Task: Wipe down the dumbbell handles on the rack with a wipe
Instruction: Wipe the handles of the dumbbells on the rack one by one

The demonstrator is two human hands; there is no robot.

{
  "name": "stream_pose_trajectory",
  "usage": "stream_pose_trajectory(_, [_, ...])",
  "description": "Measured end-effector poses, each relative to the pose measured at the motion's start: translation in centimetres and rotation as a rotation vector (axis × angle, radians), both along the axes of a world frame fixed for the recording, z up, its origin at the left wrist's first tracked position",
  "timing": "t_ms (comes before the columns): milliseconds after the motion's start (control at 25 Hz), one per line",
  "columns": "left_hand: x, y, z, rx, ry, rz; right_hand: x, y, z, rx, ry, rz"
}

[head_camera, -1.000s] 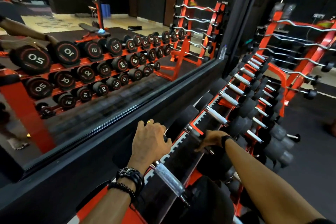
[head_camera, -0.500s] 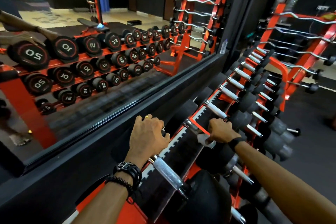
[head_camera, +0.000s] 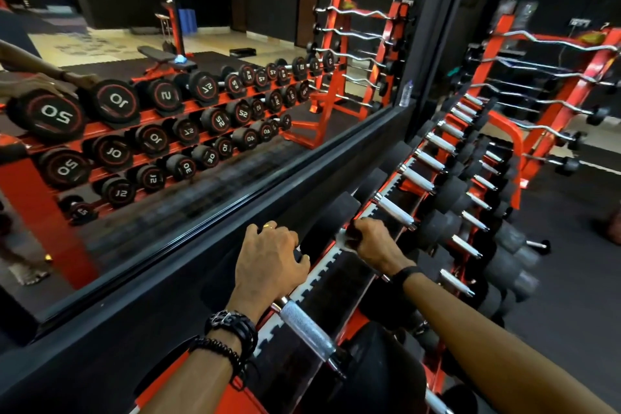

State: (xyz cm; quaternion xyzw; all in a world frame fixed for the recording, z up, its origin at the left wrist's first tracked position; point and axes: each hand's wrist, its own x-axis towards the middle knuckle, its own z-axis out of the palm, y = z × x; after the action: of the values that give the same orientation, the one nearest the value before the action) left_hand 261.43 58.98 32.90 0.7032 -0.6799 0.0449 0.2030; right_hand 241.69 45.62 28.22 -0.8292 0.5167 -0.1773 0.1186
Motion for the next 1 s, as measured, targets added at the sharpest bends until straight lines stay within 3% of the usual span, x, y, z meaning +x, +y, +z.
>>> stream_pose_trajectory(320, [0.2,-0.4,-0.5,-0.038,-0.032,0.006,-2.8,2.4,-2.5,-0.097,0.188,-0.019])
stream_pose_trajectory(560, [0.2,-0.5,-0.6,-0.035,-0.023,-0.004,-0.1,0.9,-1.4,-0.063,-0.009,-0.017])
stream_pose_trajectory(640, [0.3,-0.5,-0.7,-0.053,-0.023,-0.003,0.0,0.9,-1.3,-0.03,0.005,-0.032])
stream_pose_trajectory(720, [0.3,-0.6,-0.9,-0.054,-0.015,0.001,-1.4,2.2,-1.0,-0.053,0.135,-0.069])
stream_pose_trajectory(840, [0.4,-0.9,-1.1,-0.061,-0.026,-0.003,-2.9,5.1,-0.4,-0.049,0.528,-0.161])
stream_pose_trajectory(920, [0.5,-0.9,-1.2,-0.057,-0.024,-0.004,-1.7,5.9,-0.9,0.046,0.582,-0.183])
stream_pose_trajectory(1000, [0.4,-0.9,-1.2,-0.061,-0.017,-0.002,-0.4,5.4,-1.1,0.121,0.5,-0.201])
